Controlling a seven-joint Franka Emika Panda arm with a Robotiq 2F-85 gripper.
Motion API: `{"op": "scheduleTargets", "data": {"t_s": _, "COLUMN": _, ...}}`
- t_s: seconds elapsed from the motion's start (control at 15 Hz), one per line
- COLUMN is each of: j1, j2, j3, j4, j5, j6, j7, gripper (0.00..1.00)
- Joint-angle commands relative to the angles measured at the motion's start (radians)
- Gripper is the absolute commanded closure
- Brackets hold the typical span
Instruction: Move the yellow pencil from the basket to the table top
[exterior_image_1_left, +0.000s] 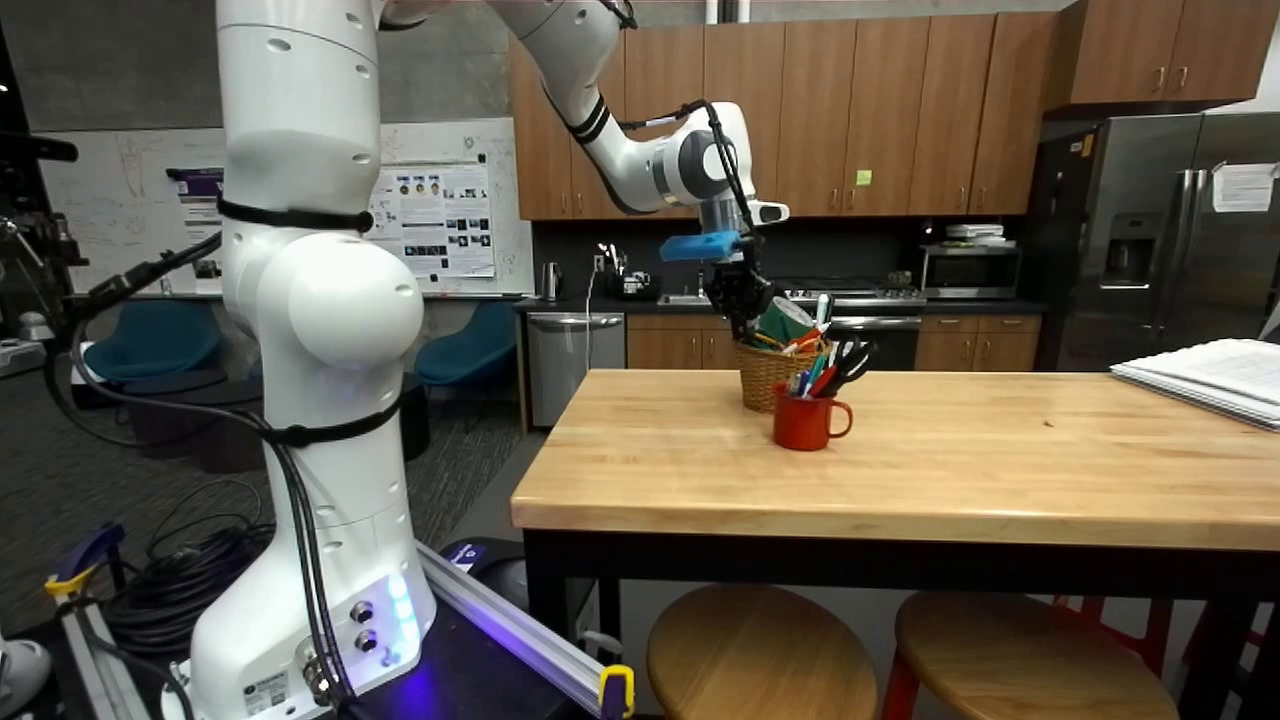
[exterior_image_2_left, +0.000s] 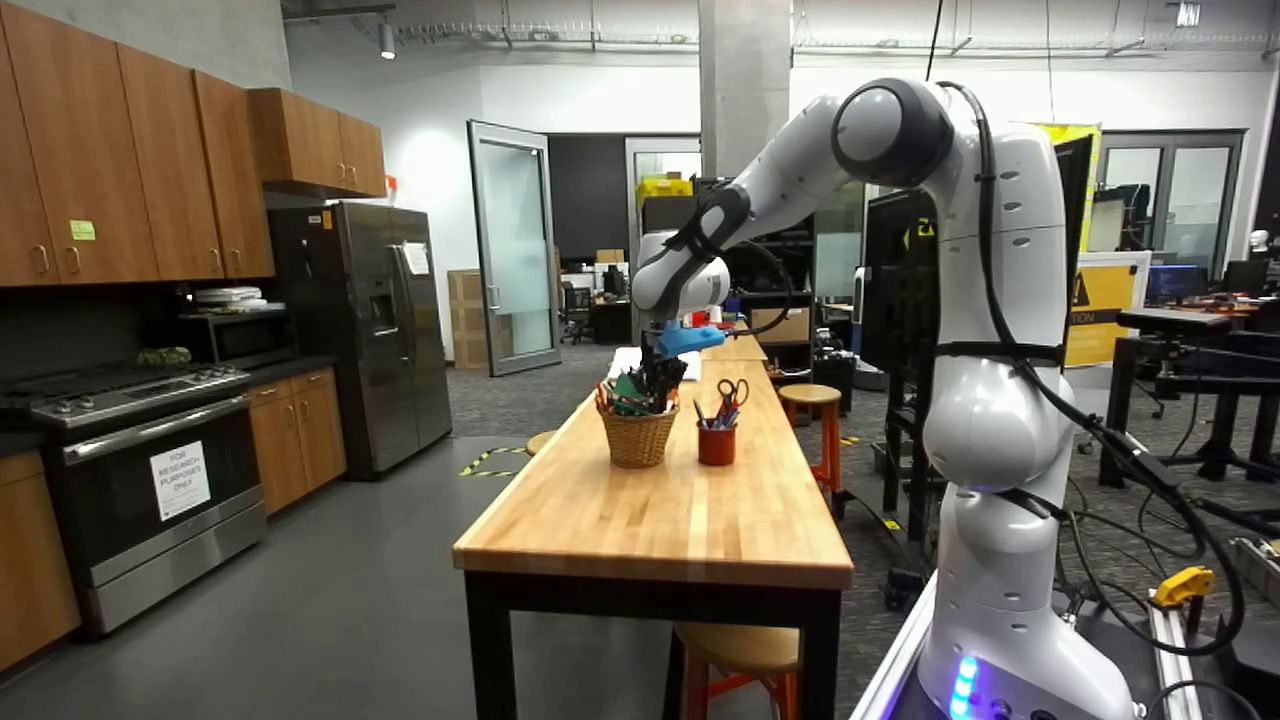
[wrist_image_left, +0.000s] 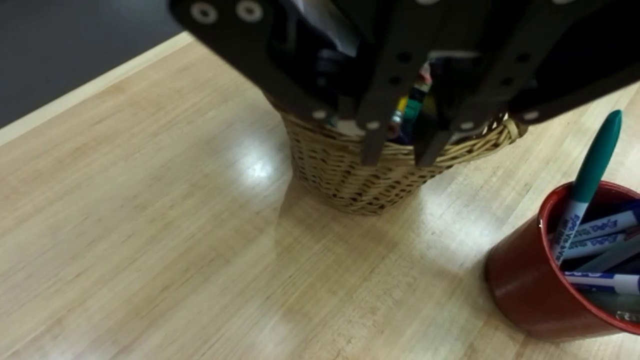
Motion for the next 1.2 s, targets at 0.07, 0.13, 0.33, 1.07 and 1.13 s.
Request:
{"op": "scheduleTargets", "data": {"t_s": 0.07, "j1": 0.002, "j2": -0.008, "j3": -0.004, "j4": 0.0, "j5": -0.01, "j6": -0.007, "j7": 0.005, "gripper": 1.0}}
{"op": "scheduleTargets", "data": {"t_s": 0.13, "j1": 0.003, "j2": -0.013, "j3": -0.003, "j4": -0.003, "j5": -0.006, "j6": -0.009, "j7": 0.0, "gripper": 0.97}}
{"op": "scheduleTargets", "data": {"t_s": 0.33, "j1": 0.006, "j2": -0.04, "j3": 0.0, "j4": -0.013, "j5": -0.008, "j6": -0.025, "j7": -0.005, "gripper": 0.98}}
{"op": "scheduleTargets", "data": {"t_s": 1.07, "j1": 0.005, "j2": -0.208, "j3": 0.012, "j4": -0.03, "j5": -0.043, "j6": -0.285, "j7": -0.036, "gripper": 0.98}}
{"op": "scheduleTargets", "data": {"t_s": 1.13, "j1": 0.004, "j2": -0.226, "j3": 0.014, "j4": -0.035, "j5": -0.055, "j6": -0.31, "j7": -0.037, "gripper": 0.98}}
